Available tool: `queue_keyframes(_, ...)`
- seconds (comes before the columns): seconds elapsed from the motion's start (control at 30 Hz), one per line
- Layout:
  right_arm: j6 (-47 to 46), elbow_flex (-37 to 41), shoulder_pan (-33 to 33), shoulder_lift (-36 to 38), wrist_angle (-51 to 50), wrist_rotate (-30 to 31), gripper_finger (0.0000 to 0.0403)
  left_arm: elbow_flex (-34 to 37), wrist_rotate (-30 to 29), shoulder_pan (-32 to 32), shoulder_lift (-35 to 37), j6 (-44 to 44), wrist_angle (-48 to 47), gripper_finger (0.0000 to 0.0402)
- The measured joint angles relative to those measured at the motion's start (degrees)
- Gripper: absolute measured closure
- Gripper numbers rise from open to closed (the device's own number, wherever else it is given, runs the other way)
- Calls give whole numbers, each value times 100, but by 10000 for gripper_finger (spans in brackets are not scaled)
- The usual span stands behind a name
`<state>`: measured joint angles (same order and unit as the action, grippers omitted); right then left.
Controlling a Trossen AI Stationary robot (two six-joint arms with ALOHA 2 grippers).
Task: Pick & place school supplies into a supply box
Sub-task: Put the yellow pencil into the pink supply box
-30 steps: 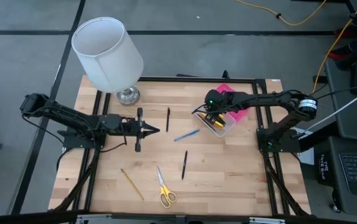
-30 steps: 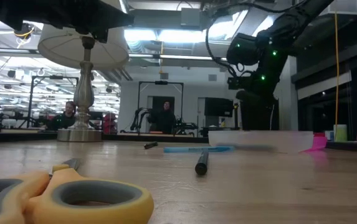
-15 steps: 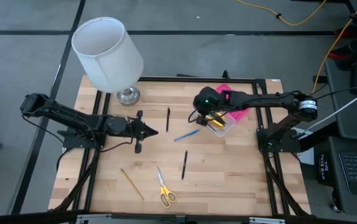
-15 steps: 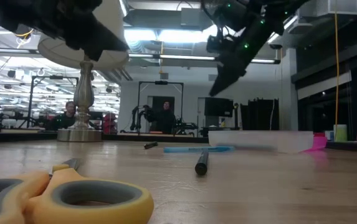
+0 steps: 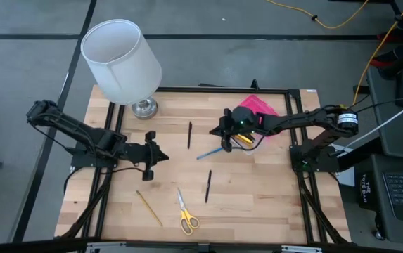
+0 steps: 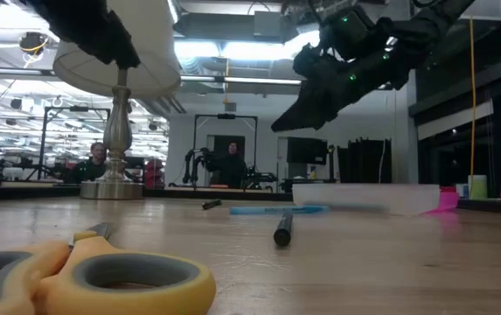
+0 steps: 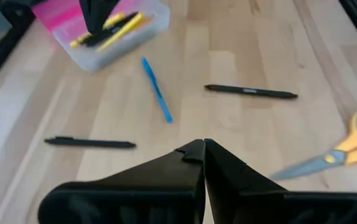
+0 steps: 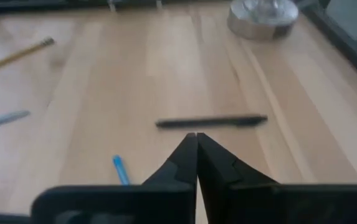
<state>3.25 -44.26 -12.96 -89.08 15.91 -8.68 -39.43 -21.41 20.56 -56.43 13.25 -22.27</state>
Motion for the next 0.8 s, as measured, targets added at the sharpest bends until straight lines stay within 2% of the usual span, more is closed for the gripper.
queue_keyframes(0.13, 14, 56, 20, 0, 273, -5, 395, -269, 78, 259, -140, 10, -477, 399)
queue_keyframes(0.3, -14, 56, 23, 0, 550, -2, 396, -508, 151, 630, -550, -106, -557, 400)
queue_keyframes(0.43, -17, 56, 69, 0, 665, -1, 382, -816, 270, 856, -958, 477, -906, 398)
queue_keyframes(0.57, 16, 56, 86, -2, 867, -1, 376, -1272, 558, 1086, -1376, 1207, -1672, 398)
queue_keyframes(0.8, 123, 56, 82, -2, 1274, 12, 376, -2241, 798, 1540, -2200, 1482, -2931, 398)
